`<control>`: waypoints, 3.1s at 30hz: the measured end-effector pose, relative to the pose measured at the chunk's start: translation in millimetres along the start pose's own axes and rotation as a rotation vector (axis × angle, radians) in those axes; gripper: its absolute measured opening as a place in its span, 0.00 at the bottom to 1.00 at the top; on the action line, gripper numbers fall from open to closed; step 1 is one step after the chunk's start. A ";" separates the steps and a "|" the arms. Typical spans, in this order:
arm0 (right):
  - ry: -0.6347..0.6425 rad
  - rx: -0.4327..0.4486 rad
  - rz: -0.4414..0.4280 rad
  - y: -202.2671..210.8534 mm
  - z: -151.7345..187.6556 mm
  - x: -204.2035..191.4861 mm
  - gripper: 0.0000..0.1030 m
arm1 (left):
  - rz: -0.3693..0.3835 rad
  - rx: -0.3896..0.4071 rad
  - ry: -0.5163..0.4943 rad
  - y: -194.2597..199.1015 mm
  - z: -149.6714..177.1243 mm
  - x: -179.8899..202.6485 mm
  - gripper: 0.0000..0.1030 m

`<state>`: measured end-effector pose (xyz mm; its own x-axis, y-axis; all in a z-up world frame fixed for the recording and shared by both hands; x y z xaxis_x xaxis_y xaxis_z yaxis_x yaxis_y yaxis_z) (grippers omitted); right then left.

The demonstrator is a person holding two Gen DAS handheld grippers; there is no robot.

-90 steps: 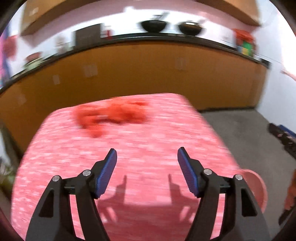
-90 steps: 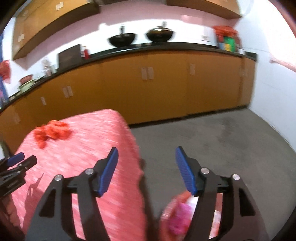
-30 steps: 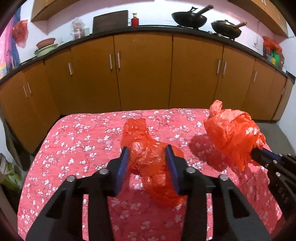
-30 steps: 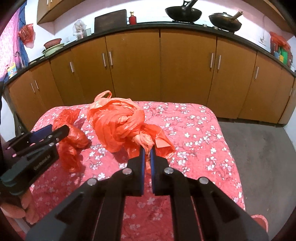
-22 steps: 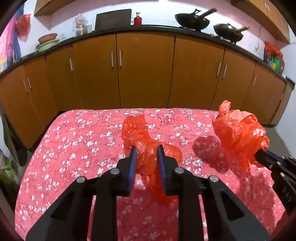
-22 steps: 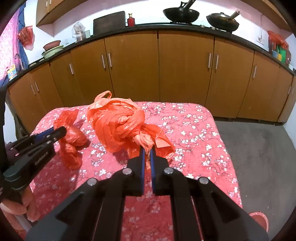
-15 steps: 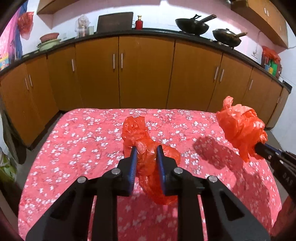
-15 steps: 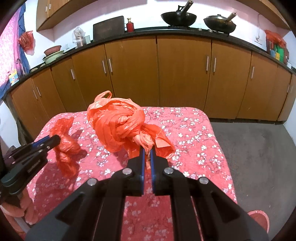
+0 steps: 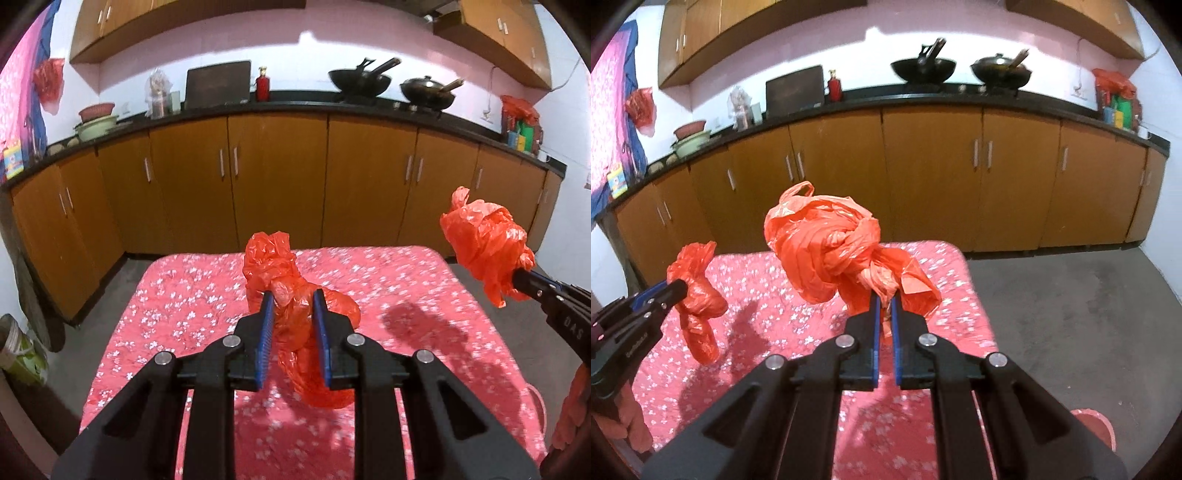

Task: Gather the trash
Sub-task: 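Carry both red bags over the orange basket and open both grippers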

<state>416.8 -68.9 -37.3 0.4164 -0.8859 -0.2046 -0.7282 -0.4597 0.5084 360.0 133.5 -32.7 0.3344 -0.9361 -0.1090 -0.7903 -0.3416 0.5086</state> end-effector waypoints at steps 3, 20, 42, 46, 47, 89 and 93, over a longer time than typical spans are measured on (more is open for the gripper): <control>-0.010 0.035 0.018 28.4 -4.4 8.3 0.07 | 0.018 0.026 -0.015 21.1 -6.3 10.5 0.21; -0.110 0.200 0.227 197.2 10.4 124.8 0.07 | 0.241 0.125 -0.107 129.9 -10.4 140.7 0.21; -0.251 0.213 0.414 287.1 96.7 258.7 0.07 | 0.475 0.063 -0.235 192.6 54.5 291.2 0.21; -0.278 0.184 0.437 286.2 129.2 271.2 0.07 | 0.502 0.023 -0.249 191.5 74.6 310.1 0.21; -0.285 0.173 0.440 286.7 137.9 274.2 0.07 | 0.507 0.012 -0.256 190.2 80.2 314.8 0.21; -0.499 -0.142 0.423 188.4 273.6 349.2 0.07 | 0.538 -0.234 -0.464 140.6 198.9 410.3 0.21; -0.501 -0.150 0.407 180.7 273.1 350.1 0.11 | 0.538 -0.243 -0.466 137.6 200.6 416.9 0.23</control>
<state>282.3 -479.3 -245.5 -0.2062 -0.9257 -0.3171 -0.6750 -0.1001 0.7310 287.7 -320.6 -179.5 -0.3610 -0.9255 -0.1148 -0.6293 0.1509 0.7624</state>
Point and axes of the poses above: each gripper's, at about its wrist camera, not at the fingertips, and y roughly against the way its jaws point, x to its right, z to its underside, the point moved 6 cm from there along -y, roughly the way its jaws point, and after that the axes turned 13 degrees about -z, right-handed, at the moved point
